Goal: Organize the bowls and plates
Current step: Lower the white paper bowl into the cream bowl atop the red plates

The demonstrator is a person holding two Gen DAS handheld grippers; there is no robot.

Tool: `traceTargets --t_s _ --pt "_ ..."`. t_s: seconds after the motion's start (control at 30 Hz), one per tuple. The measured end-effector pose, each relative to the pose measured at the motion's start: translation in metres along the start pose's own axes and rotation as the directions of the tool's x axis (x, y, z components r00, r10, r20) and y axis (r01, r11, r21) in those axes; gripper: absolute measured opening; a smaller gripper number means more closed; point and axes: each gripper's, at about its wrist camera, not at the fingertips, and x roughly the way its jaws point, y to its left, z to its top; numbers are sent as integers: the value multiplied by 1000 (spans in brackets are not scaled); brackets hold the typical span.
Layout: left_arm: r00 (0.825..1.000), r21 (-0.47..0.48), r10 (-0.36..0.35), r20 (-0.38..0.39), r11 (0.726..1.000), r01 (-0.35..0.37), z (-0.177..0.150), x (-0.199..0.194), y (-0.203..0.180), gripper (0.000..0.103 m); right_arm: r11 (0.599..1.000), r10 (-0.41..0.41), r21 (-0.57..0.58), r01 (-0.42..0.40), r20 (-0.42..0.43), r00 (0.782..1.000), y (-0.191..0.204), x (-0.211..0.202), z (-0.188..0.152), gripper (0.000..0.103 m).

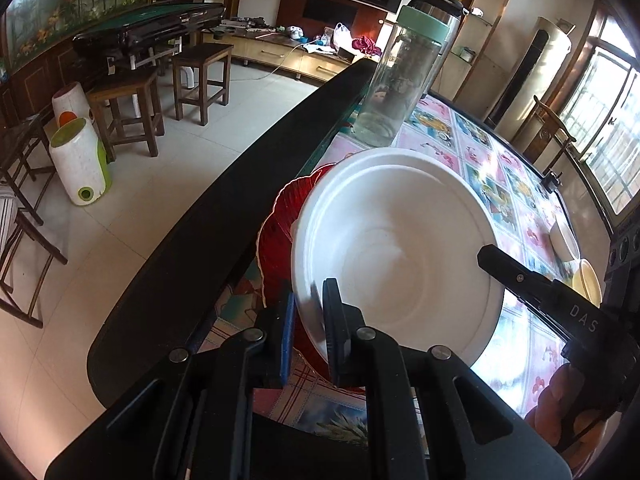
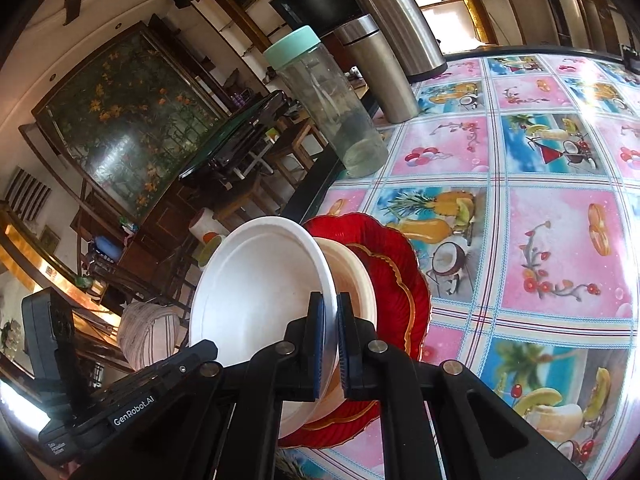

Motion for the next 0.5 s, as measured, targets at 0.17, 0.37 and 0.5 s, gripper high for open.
traceTargets --t_s 0.17,0.37,0.5 --pt "1000 10 -4 -8 1000 4 -4 -2 -4 11 1000 -3 14 3 -4 1000 -7 1 -2 7" --pt "1000 17 -2 -24 1000 2 -2 5 -8 11 999 -22 24 22 -7 1000 -11 3 -3 7" --pt "999 14 4 -33 1000 -4 1 11 -7 11 999 -40 15 40 -5 999 -9 7 -2 7"
